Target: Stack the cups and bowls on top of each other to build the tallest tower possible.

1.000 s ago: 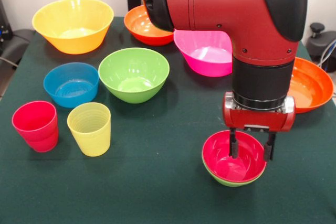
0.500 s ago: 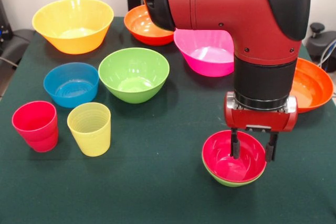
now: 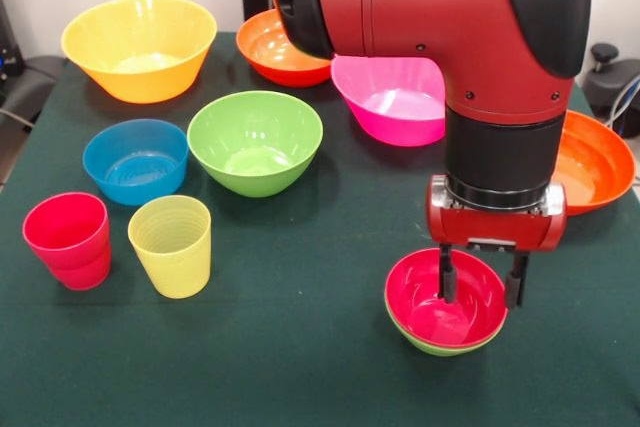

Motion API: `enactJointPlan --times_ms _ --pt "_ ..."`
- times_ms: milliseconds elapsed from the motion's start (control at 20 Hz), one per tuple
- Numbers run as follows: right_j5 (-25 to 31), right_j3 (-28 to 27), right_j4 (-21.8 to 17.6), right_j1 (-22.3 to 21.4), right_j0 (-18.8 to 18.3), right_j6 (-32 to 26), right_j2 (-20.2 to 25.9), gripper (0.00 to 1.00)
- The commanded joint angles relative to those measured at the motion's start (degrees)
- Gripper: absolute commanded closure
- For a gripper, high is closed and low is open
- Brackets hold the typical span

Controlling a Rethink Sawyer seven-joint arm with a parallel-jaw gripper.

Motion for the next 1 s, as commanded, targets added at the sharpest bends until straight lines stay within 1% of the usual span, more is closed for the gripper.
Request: enactJointPlan --times_ms 50,150,500,650,850,1000 --pt "7.5 0.7 -4.0 -1.1 0.7 -1.9 2.1 0.0" --pt "7.5 2.4 -4.2 -2.4 0.2 -2.4 1.9 0.0" --pt "10.1 7.2 -4.7 -7.0 -2.6 -5.4 1.5 0.0" --pt "9.4 10.0 -5.2 -8.8 -3.6 -6.2 1.7 0.0" --pt "9.2 12.4 -5.7 -10.4 -4.7 -6.8 2.1 0.0" --pt "10.5 13.5 -6.3 -11.4 -5.5 -7.6 1.9 0.0"
